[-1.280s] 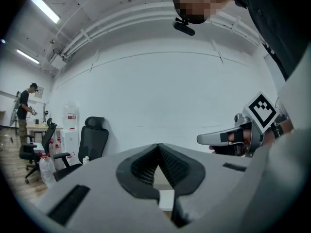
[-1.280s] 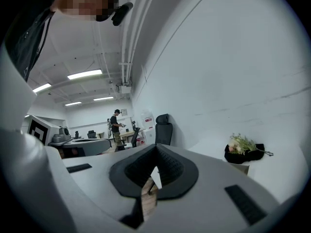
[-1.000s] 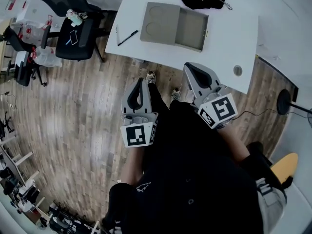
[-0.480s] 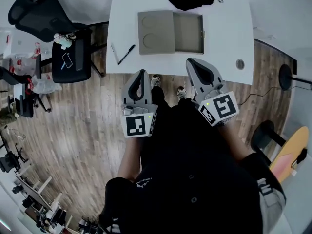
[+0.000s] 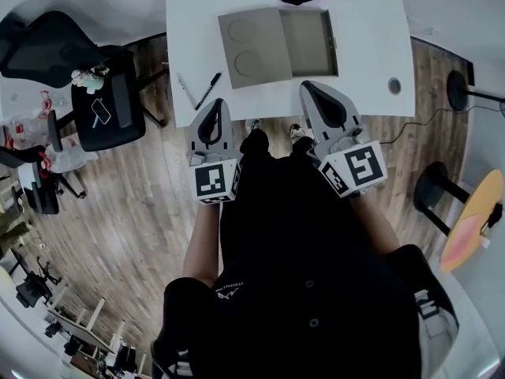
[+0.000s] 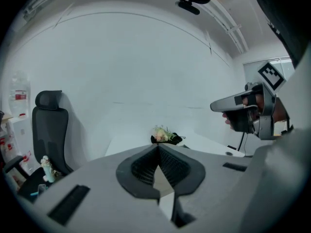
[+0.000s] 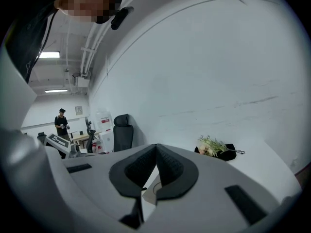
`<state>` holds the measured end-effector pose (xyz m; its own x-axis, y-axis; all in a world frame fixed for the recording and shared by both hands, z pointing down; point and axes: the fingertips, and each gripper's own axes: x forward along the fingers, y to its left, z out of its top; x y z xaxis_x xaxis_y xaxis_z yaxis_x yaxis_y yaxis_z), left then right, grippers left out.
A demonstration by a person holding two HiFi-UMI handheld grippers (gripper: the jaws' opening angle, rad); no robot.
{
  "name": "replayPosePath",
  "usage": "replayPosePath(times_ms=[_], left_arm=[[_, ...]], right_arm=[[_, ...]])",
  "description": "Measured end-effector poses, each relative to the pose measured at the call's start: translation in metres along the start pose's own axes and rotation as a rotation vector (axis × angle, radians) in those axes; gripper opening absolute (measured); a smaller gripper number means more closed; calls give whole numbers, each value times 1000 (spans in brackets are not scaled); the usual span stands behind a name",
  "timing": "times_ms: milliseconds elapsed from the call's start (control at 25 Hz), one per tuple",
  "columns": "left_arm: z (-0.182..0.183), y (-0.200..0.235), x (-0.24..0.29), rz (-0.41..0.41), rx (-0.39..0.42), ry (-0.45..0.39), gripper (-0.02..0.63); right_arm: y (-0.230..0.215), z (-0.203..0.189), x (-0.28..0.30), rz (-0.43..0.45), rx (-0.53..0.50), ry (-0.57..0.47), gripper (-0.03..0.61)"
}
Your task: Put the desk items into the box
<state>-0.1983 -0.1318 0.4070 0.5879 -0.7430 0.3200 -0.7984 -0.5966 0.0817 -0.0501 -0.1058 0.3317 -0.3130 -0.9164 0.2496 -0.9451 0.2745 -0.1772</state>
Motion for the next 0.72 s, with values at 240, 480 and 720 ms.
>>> replayPosePath(times_ms=[240,480,720], left_arm=[[-47,26,21,-58,17,129,8],[-93,50,44,-52,49,234,8],[-137,69,62,-53,96,371,9]], right_arm=[[5,-3,12,-76,14,17,-2],[8,-11,22,-121,22,43,-1],[16,-15,30,-137,17,68,-2]])
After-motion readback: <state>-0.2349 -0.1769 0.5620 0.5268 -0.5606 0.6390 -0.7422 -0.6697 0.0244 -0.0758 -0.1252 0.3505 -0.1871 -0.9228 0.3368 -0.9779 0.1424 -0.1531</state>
